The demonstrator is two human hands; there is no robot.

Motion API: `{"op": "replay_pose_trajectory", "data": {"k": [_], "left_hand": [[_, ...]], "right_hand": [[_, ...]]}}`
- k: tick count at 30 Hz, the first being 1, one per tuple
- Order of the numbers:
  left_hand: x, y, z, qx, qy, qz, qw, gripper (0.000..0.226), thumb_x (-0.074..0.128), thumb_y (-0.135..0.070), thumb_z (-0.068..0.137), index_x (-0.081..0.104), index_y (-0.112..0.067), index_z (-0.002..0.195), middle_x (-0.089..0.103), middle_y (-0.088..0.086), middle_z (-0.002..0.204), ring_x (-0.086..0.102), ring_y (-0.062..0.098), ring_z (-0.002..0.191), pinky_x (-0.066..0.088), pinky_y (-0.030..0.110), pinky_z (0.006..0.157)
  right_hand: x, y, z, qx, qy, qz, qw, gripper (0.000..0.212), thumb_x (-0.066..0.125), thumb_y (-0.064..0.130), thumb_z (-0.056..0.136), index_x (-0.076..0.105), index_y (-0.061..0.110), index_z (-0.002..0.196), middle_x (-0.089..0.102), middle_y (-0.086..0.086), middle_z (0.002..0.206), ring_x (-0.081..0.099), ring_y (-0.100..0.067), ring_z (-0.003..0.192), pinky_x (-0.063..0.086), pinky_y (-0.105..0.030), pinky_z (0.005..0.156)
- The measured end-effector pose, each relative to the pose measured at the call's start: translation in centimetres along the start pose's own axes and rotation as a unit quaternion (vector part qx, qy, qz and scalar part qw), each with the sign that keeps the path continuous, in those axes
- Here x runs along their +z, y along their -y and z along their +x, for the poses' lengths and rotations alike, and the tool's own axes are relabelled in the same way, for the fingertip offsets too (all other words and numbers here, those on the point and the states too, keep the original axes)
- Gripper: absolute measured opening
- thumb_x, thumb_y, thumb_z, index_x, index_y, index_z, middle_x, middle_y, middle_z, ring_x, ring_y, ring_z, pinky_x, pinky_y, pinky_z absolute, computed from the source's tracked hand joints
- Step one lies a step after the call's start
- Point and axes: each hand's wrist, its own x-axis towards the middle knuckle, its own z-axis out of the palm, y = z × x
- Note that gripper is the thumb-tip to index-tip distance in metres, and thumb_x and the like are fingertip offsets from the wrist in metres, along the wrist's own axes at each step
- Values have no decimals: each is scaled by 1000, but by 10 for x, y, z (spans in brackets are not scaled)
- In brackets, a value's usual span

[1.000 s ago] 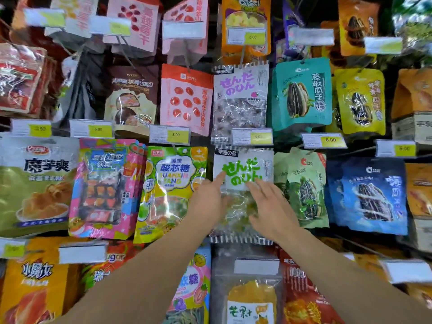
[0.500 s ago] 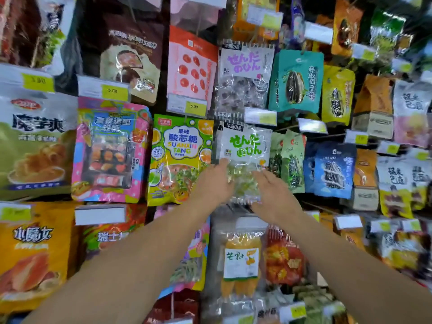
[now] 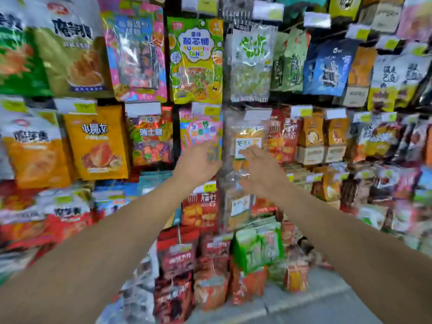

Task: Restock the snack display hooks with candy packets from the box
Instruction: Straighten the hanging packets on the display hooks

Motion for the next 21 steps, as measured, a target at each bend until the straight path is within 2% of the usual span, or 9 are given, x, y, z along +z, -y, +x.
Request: {"op": "replay_pose_trajectory", "data": {"k": [2,5,8,10,14,18,21], "left_hand": [[-1,23,-52,-23,29,1,999,58,64,-38,85,53,-17,137,67,15,121,62,34,112,46,38,90],[-3,57,-117,-68,79,18,994,56,66,-35,87,52,-19,139,66,10,126,62,28,114,40,33,93],[-5,101,-173,-120,111,-4,987,61,66,-38,84,51,-19,140,65,11,128,63,29,114,47,36,96],[-4,131,-207,-154,128,-9,980,63,66,-39,84,50,-18,141,63,9,130,63,27,114,48,33,95],[-2,200,-266,-220,164,-12,962,57,62,-39,86,53,-19,138,66,5,126,66,24,107,45,27,87],[2,274,-319,-281,202,-22,938,50,65,-34,88,56,-23,135,72,6,112,69,26,94,52,33,82],[7,345,-358,-359,239,-55,900,51,67,-31,87,55,-21,136,68,9,119,68,27,98,53,38,87]], "right_hand": [[27,28,-39,4,39,31,999,77,60,43,78,38,8,144,34,-11,150,30,-32,141,28,-37,114],[70,67,-82,6,88,51,995,85,45,53,68,40,11,143,36,-10,148,33,-34,139,33,-42,112],[108,110,-115,-3,146,81,986,76,61,36,83,33,14,149,28,-8,154,25,-33,143,32,-44,115],[132,136,-130,-17,179,91,979,73,63,29,85,32,13,150,26,-7,155,24,-32,142,31,-42,115],[196,198,-144,-37,254,106,961,73,62,28,84,32,13,149,28,-6,154,27,-31,140,35,-43,112],[260,255,-156,-44,317,104,942,70,61,29,86,33,13,148,30,-8,151,30,-33,137,37,-45,109],[320,309,-163,-38,381,106,918,70,60,29,88,32,13,149,30,-8,153,31,-33,138,36,-42,110]]}}
